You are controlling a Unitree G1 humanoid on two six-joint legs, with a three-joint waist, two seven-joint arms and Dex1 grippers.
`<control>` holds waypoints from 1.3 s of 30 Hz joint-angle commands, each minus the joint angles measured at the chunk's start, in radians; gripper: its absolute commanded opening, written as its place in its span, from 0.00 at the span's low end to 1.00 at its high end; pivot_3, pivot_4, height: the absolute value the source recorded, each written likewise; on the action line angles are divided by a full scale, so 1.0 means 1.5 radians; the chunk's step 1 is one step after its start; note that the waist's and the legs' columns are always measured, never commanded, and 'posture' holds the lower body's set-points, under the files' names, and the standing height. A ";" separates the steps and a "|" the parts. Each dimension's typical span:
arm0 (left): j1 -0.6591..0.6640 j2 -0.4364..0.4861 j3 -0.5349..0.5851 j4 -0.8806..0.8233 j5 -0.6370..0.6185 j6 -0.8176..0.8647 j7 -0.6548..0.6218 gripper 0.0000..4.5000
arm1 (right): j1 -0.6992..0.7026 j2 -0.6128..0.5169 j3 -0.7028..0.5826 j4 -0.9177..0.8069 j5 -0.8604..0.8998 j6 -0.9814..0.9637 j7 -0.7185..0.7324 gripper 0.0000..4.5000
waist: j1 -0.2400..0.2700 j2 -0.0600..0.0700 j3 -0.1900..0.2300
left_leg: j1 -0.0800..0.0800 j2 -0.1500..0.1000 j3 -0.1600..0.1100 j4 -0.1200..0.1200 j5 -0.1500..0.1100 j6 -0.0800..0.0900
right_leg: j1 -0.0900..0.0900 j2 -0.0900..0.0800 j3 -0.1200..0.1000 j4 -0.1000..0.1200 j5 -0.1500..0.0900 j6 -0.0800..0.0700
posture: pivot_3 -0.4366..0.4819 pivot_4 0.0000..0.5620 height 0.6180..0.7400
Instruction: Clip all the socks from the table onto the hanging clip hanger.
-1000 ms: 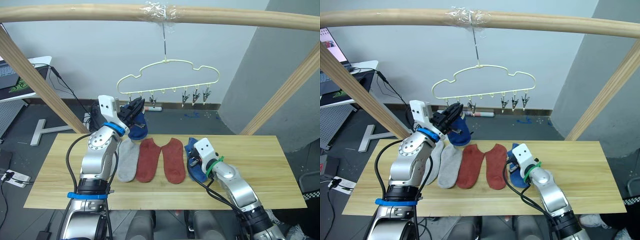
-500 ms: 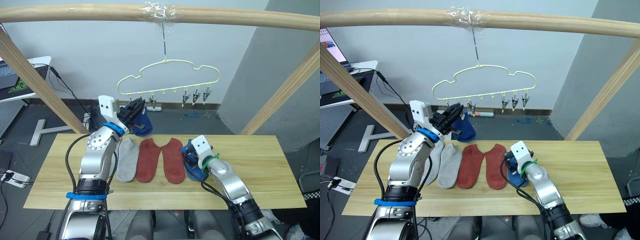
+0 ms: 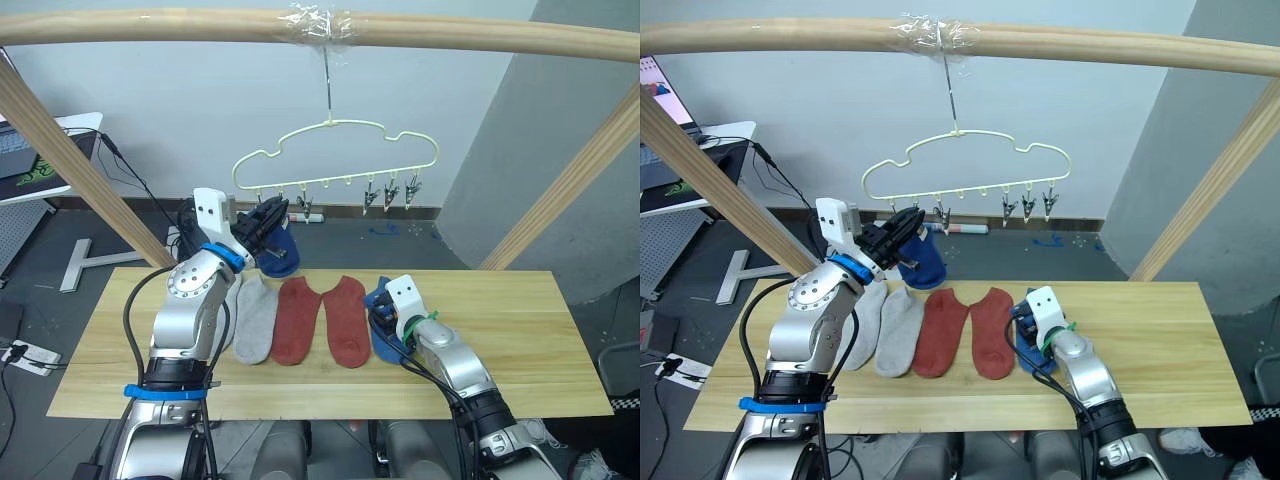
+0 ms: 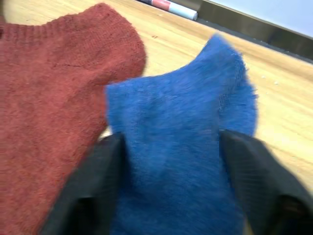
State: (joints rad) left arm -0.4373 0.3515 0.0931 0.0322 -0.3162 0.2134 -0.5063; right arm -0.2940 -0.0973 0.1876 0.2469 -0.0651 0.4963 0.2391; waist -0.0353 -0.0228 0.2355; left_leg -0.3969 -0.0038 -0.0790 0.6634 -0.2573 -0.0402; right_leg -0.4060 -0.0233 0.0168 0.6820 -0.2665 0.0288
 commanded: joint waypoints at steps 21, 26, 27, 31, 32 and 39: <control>-0.021 0.049 0.056 -0.128 -0.185 0.298 -0.021 0.02 | -0.144 -0.030 0.185 -0.162 -0.088 -0.020 0.116 0.00 | -0.008 0.000 0.000 | -0.001 0.000 -0.001 0.000 0.000 0.000 | -0.001 0.000 -0.001 0.000 0.000 0.000 | 0.46 0.38 0.83; -0.022 0.043 0.055 -0.124 -0.185 0.296 -0.019 0.02 | -0.188 -0.006 0.201 -0.125 -0.088 -0.024 0.134 0.00 | -0.008 0.000 0.000 | -0.001 0.000 -0.001 -0.001 0.000 0.000 | -0.001 0.000 0.000 -0.001 0.000 0.000 | 0.46 0.37 0.83; -0.020 0.042 0.054 -0.122 -0.184 0.292 -0.019 0.02 | -0.195 -0.004 0.206 -0.123 -0.091 -0.026 0.138 0.00 | -0.007 0.000 0.000 | -0.001 0.000 -0.002 -0.001 0.000 0.000 | -0.001 -0.001 0.000 -0.001 0.000 0.000 | 0.46 0.37 0.83; -0.011 0.040 0.053 -0.117 -0.178 0.278 -0.023 0.02 | -0.204 0.006 0.210 -0.130 -0.089 -0.017 0.149 0.00 | -0.006 0.000 0.000 | -0.001 0.000 -0.001 -0.001 0.000 0.000 | -0.001 -0.001 0.000 -0.001 0.000 0.000 | 0.46 0.37 0.83; -0.009 0.038 0.053 -0.116 -0.177 0.274 -0.024 0.02 | -0.204 0.008 0.209 -0.132 -0.089 -0.015 0.151 0.00 | -0.006 0.000 0.000 | -0.001 0.000 -0.001 -0.001 0.000 0.000 | -0.001 -0.001 0.000 -0.001 0.000 0.000 | 0.46 0.37 0.83; 0.008 0.033 0.045 -0.109 -0.168 0.247 -0.026 0.02 | -0.215 0.019 0.201 -0.166 -0.088 -0.009 0.155 0.00 | -0.006 0.000 0.000 | -0.001 0.000 -0.001 -0.001 0.000 0.000 | -0.001 -0.001 0.000 -0.001 0.000 0.000 | 0.46 0.37 0.83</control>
State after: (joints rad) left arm -0.4328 0.4045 0.1624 -0.1211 -0.5739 0.6002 -0.5406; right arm -0.5853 -0.0805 0.4939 0.0631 -0.1952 0.4829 0.4604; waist -0.0444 -0.0224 0.2359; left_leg -0.3986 -0.0037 -0.0809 0.6621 -0.2573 -0.0407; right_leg -0.4082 -0.0242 0.0166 0.6808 -0.2664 0.0285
